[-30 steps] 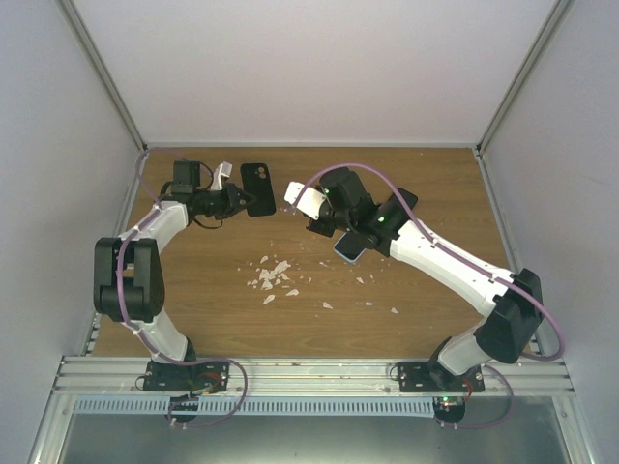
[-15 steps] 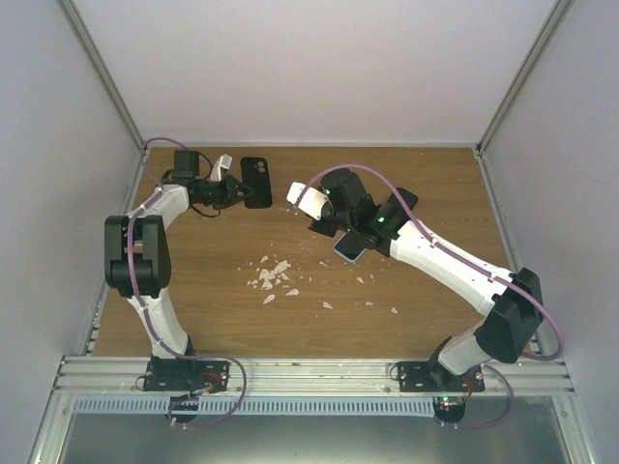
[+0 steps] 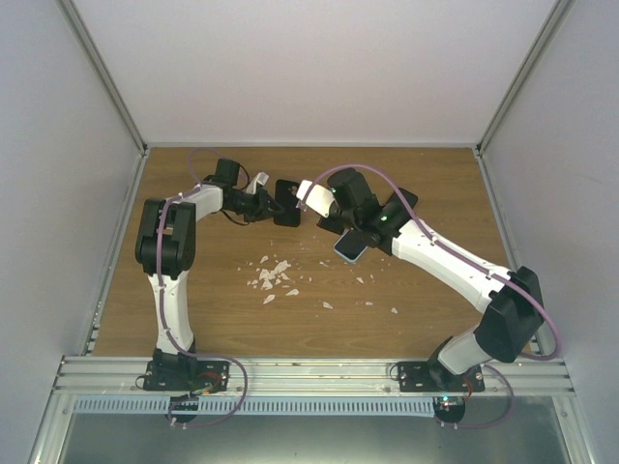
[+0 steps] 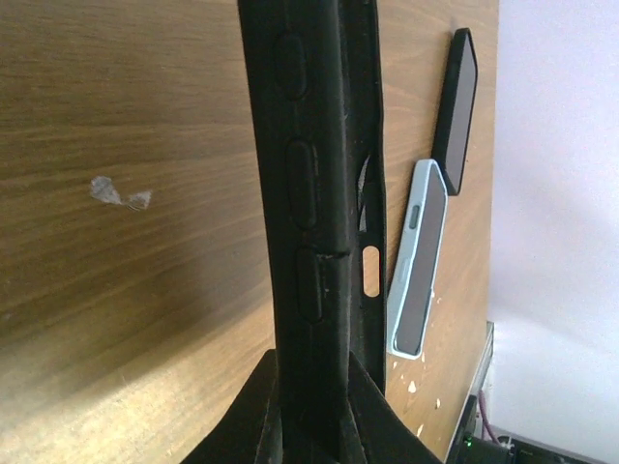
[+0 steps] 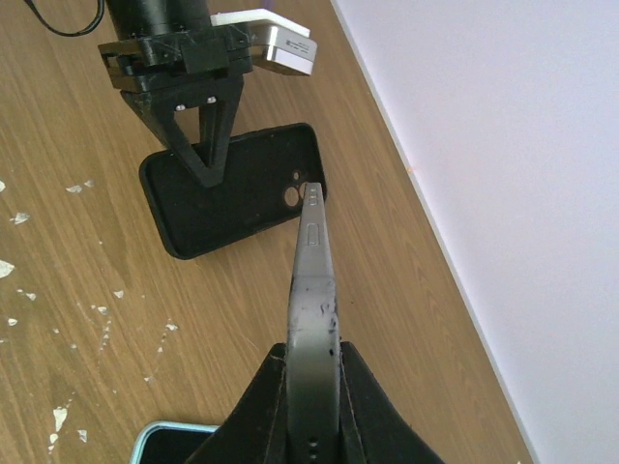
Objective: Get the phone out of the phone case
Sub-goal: Place the phone case at the center of the board, then place the phone at the center of the board.
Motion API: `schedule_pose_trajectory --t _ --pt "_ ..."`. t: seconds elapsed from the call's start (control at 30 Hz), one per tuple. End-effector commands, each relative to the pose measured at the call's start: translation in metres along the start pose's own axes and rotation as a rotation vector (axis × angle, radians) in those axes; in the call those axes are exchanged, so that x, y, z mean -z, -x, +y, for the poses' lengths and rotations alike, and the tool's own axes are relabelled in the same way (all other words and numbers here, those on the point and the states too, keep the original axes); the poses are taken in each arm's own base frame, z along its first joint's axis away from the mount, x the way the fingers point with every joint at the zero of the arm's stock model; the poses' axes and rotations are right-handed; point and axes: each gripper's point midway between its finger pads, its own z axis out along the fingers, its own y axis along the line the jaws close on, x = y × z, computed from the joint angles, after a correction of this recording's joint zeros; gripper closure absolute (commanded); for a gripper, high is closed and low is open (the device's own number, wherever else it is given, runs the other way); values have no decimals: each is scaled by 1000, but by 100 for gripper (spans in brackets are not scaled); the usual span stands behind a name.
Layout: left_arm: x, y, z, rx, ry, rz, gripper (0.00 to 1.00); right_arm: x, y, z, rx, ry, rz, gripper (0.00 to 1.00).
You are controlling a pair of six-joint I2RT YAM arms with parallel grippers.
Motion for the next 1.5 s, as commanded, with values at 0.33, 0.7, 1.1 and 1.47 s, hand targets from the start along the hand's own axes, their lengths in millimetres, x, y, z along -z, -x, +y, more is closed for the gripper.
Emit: schedule_pose_trajectory --t 0.33,0.7,1.1,1.47 --pt "-25 6 25 54 38 25 93 -22 -14 -20 23 -138 -10 100" --pt "-15 0 29 62 126 1 38 -51 -29 -20 84 -178 -23 100" --pt "11 4 18 19 168 -67 1 -79 -35 -13 237 -267 -81 100" --pt "28 10 17 8 181 -106 1 -117 -56 0 304 -297 -32 100"
